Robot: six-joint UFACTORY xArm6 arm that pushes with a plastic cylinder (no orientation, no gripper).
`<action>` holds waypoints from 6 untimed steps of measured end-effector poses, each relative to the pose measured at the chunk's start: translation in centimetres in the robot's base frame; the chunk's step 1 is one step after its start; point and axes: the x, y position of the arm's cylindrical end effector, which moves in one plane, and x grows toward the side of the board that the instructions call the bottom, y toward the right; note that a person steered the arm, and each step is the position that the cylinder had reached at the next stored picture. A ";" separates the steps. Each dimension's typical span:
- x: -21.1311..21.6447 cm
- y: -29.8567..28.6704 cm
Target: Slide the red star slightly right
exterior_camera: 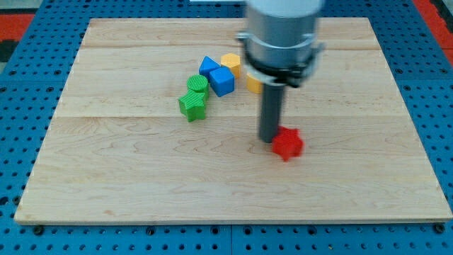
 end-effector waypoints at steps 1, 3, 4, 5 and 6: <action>1.8 2.9; 1.1 1.8; 1.2 4.8; 3.2 8.5; 3.5 9.0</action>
